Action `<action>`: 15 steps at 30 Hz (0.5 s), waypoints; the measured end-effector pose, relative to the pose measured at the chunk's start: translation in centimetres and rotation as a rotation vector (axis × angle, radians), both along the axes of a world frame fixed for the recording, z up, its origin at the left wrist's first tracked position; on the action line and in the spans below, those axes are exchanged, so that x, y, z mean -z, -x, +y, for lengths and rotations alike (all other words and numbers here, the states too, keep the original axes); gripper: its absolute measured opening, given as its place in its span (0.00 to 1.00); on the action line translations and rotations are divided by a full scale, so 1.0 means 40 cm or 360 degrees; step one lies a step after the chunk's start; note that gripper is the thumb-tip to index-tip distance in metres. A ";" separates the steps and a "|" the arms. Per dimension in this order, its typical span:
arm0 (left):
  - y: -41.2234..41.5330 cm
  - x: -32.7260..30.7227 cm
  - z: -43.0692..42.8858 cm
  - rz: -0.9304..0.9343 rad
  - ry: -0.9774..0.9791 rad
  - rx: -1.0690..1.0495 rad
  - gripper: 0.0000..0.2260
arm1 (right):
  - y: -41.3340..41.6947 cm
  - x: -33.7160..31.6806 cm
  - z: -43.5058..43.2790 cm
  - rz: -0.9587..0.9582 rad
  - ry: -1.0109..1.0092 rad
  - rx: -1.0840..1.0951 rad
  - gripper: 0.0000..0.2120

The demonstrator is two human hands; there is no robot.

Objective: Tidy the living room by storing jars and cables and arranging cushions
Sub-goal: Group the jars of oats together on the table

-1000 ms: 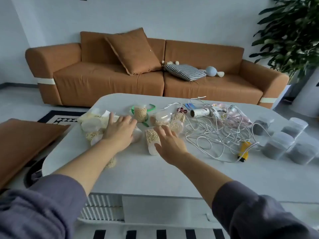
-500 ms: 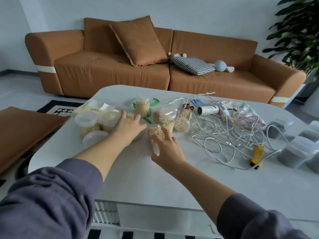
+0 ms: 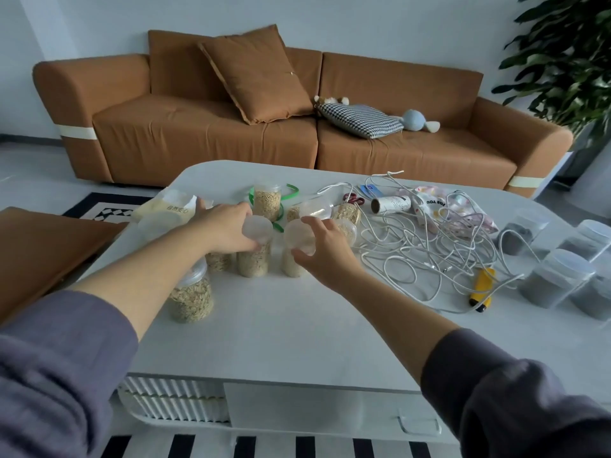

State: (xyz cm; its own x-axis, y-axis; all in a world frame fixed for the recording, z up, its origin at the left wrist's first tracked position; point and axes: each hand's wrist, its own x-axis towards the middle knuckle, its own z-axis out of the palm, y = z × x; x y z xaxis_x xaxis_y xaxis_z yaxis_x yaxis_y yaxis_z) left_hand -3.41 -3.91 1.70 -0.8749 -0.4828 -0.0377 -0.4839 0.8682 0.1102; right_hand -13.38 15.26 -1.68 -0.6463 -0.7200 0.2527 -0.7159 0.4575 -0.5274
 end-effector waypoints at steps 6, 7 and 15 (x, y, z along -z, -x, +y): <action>-0.013 0.009 -0.042 0.0021 -0.0119 0.0081 0.31 | 0.017 -0.002 -0.030 -0.0131 0.0003 0.0015 0.29; -0.019 0.005 -0.044 -0.0033 -0.0097 0.0072 0.36 | 0.018 0.000 -0.029 -0.0116 -0.0008 0.0005 0.29; -0.049 -0.024 -0.060 -0.0343 0.0185 -0.0074 0.43 | -0.002 0.024 -0.040 -0.0080 -0.0123 -0.0032 0.37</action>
